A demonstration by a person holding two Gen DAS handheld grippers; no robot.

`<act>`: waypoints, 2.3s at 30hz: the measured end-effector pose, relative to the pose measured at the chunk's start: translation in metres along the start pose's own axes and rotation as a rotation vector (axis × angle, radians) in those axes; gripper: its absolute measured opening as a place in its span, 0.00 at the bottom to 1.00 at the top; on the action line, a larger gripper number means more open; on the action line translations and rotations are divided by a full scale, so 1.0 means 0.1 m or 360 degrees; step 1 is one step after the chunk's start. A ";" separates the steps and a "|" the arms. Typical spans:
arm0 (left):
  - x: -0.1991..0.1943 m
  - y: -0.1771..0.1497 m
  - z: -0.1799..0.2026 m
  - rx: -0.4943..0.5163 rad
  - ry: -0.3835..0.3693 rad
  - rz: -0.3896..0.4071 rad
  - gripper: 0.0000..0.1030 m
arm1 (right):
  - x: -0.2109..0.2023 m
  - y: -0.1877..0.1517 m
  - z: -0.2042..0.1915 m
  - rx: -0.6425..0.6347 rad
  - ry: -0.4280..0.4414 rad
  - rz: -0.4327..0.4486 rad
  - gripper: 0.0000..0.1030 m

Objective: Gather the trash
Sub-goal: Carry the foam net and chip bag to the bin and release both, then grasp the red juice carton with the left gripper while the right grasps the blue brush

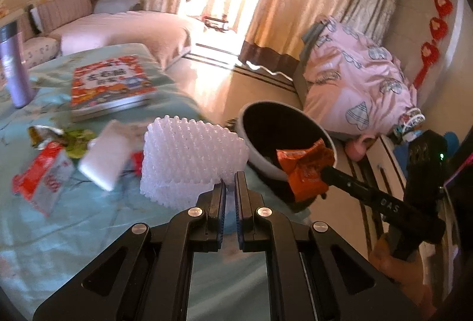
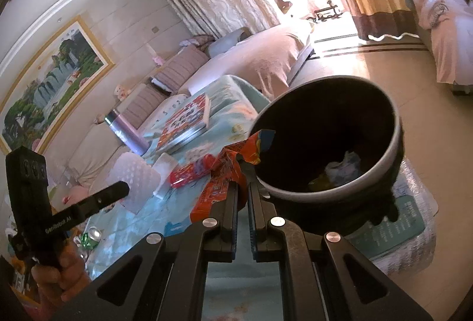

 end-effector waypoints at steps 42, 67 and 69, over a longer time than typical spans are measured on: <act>0.92 -0.03 0.74 0.0090 -0.0221 -0.0226 0.43 | 0.16 0.50 0.76 -0.0094 -0.0288 -0.0041 0.50; -0.26 -0.55 -0.77 -0.0235 0.0170 -0.0102 0.57 | 0.24 -0.26 -0.40 -0.0104 -0.0026 -0.0111 0.90; -0.33 -0.57 -0.87 -0.0256 0.0200 -0.0095 0.57 | 0.28 -0.32 -0.51 -0.0129 -0.0006 -0.0125 0.90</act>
Point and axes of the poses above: each gripper's, at about its wrist camera, not at the fingertips, and x roughly the way its jaws point, z to its right, y to its top, the point moved 4 cm from there along x, roughly the way its jaws point, and after that the axes turned 12 degrees about z, right-handed, at the moved point
